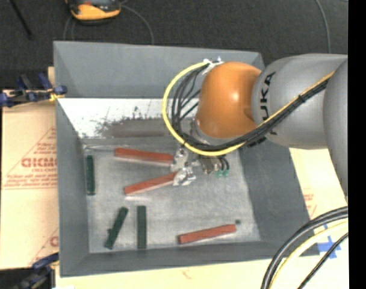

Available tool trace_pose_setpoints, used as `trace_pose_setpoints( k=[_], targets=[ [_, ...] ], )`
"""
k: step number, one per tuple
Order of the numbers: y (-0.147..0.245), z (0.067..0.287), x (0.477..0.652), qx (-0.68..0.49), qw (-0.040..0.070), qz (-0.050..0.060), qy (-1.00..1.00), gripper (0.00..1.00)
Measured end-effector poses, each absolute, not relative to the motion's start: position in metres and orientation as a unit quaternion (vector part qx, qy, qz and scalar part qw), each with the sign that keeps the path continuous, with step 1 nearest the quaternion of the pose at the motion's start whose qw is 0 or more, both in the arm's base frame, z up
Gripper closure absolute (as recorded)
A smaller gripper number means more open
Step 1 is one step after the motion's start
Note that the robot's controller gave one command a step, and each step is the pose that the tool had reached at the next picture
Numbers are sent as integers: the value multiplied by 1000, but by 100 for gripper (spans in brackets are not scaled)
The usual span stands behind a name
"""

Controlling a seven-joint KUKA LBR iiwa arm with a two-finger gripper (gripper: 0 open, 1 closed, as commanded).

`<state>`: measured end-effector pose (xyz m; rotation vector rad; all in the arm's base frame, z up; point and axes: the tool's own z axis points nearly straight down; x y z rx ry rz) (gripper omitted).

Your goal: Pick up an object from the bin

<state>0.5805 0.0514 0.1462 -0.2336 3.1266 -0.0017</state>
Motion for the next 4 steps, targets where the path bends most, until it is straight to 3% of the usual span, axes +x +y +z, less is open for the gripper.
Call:
trace_pose_setpoints(
  k=[1,2,4],
  targets=[
    [50,168,562,-62,0,1,998,100],
    [56,173,571,-60,3,1,998,100],
    [50,171,567,-64,1,1,998,100]
  ],
)
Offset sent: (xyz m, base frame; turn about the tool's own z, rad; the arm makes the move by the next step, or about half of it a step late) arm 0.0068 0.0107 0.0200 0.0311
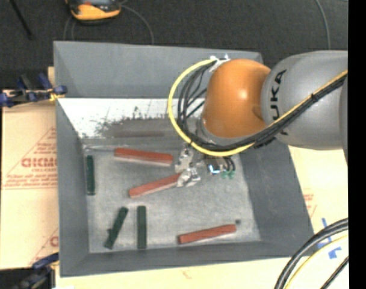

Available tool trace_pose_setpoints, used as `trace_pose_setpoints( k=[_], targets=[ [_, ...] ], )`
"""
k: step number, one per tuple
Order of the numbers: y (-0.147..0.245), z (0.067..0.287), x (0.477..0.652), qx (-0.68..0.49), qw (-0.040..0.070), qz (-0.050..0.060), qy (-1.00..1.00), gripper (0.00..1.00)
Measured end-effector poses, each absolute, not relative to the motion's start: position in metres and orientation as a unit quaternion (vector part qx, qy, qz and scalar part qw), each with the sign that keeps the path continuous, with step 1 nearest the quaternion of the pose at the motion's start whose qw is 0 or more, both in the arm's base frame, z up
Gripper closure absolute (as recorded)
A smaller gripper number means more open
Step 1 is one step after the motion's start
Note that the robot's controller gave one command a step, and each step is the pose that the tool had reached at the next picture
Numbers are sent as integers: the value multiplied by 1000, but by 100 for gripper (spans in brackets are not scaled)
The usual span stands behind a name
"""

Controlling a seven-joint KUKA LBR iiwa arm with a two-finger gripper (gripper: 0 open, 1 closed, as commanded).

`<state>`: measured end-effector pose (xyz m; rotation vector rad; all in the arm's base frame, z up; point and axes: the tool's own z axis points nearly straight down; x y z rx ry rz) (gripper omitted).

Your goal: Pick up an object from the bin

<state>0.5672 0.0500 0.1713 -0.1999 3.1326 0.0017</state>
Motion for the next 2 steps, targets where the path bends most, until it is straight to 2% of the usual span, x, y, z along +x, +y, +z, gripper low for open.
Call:
trace_pose_setpoints(
  k=[1,2],
  targets=[
    [39,181,553,-48,0,1,999,100],
    [54,189,576,-34,1,0,999,100]
  ],
)
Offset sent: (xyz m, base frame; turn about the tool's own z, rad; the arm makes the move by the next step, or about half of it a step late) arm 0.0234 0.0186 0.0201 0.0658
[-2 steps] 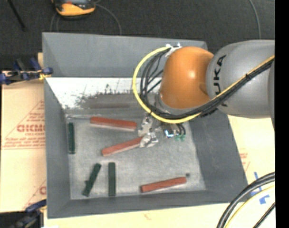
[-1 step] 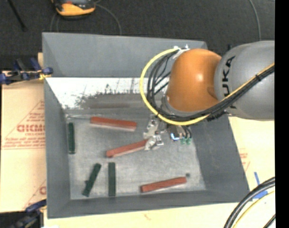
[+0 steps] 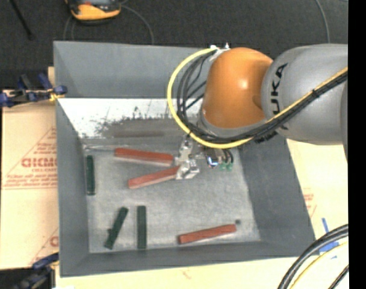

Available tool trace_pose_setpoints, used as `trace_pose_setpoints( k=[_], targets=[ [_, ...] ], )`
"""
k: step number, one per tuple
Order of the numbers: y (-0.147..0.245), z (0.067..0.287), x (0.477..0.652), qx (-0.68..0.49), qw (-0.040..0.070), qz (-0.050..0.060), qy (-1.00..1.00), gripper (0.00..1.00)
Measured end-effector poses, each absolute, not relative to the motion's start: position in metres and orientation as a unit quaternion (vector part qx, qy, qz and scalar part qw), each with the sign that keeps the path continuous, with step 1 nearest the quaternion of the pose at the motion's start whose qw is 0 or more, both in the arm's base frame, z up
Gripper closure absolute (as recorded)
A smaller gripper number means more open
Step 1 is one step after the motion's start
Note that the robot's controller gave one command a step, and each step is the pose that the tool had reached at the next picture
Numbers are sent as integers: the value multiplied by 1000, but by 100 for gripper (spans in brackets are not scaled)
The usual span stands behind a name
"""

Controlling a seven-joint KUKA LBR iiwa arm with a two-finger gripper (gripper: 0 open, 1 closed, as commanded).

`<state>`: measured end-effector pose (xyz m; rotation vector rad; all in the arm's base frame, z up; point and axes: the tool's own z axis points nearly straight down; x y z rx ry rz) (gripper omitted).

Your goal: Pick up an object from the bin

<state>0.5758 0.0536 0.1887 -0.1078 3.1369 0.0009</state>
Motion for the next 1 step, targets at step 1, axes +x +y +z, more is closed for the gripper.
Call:
trace_pose_setpoints(
  k=[1],
  targets=[
    [49,237,578,-24,-1,1,1000,100]
  ],
)
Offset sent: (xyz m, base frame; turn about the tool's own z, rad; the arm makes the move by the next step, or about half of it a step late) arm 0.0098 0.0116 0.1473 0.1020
